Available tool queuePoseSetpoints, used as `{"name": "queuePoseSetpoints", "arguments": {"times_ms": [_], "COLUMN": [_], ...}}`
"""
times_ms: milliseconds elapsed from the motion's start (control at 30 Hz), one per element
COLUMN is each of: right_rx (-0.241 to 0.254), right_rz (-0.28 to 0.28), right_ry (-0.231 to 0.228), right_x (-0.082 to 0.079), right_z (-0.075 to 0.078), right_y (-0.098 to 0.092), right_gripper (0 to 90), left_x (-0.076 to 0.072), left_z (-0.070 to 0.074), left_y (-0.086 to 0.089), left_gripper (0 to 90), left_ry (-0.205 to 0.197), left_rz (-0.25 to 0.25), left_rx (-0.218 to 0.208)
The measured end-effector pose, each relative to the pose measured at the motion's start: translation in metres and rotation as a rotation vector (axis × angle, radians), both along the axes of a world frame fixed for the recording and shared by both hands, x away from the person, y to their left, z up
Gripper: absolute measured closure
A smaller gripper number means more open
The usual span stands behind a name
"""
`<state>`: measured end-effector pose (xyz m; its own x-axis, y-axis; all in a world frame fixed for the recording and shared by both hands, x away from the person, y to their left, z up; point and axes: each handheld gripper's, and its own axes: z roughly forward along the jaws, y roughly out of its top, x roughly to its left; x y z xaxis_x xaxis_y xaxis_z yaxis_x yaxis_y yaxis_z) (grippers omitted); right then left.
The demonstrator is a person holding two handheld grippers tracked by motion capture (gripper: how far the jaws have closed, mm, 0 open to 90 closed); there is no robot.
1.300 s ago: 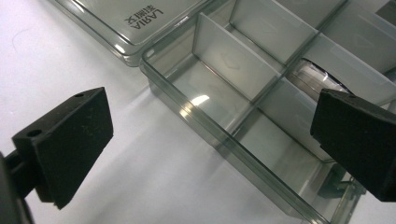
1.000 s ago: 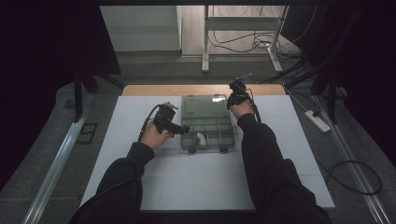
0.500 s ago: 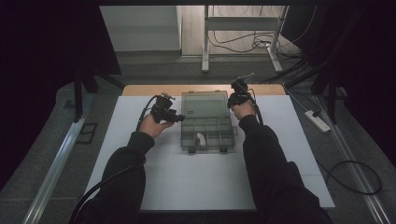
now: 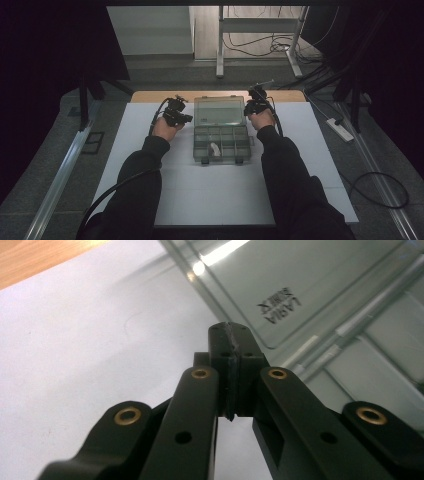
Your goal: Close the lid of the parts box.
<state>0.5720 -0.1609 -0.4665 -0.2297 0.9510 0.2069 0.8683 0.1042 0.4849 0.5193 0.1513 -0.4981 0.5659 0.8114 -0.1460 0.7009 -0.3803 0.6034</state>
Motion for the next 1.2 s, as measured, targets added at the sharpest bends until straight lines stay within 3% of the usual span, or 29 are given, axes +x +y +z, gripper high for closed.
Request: {"name": "queuePoseSetpoints", "arguments": {"times_ms": [367,767,967,1200], "right_rx": [0.003,-0.001,-0.002,0.010], "right_rz": [0.001,0.011,0.012,0.015], "right_ry": [-0.020,-0.049,-0.068,-0.092], "right_x": [-0.004,-0.009,-0.012,-0.019], "right_z": [0.001,0.004,0.004,0.008], "right_y": [-0.001,0.000,0.000,-0.003], "right_gripper": [88.8,88.8,88.8,88.9], "left_x": [0.011,0.024,0.033,0.040], "left_z": [-0.015,-0.025,-0.025,-0.017], "left_y": [-0.007,-0.014,-0.012,-0.010], "left_gripper": [89.3,89.3,89.3,89.3], "left_ry": [0.037,0.031,0.015,-0.017], "left_rz": [0.022,0.038,0.062,0.077], "left_rx": [0.017,0.007,-0.044,-0.131]}}
